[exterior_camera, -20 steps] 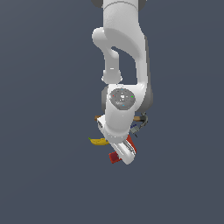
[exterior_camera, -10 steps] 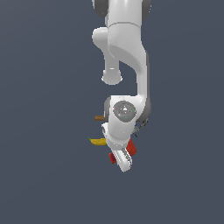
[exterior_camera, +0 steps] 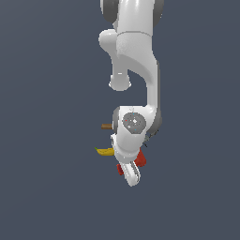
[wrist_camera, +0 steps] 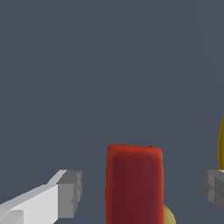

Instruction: Pick up a designated object from a clutter of objects.

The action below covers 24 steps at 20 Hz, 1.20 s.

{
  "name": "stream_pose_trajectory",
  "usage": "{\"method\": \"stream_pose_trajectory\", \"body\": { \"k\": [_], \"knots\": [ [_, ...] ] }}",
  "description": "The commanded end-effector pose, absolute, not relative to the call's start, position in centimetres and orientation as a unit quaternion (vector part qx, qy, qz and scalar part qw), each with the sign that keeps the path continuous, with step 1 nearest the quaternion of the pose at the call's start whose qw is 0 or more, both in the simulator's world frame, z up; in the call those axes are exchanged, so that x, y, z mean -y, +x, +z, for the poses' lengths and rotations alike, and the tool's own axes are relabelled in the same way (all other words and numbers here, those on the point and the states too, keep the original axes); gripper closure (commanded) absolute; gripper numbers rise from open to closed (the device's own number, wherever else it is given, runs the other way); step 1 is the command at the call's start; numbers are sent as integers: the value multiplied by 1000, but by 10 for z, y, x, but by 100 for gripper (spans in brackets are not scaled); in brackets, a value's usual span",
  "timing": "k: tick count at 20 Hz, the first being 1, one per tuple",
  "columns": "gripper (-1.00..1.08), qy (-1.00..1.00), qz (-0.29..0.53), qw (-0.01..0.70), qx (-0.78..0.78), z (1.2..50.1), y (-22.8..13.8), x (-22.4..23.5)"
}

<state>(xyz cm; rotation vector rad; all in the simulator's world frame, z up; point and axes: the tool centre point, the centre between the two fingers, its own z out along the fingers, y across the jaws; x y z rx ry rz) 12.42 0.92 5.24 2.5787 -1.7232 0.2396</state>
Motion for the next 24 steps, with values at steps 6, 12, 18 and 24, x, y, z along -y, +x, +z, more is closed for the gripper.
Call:
{"method": "stream_pose_trajectory", "body": {
  "k": [6, 12, 18, 24],
  "knots": [
    [-100, 828, 77, 15, 555, 41, 126, -8],
    [-100, 828, 78, 15, 556, 23, 127, -6],
    [108, 828, 78, 15, 556, 22, 127, -6],
    [108, 828, 78, 15, 556, 22, 127, -6]
  ]
}}
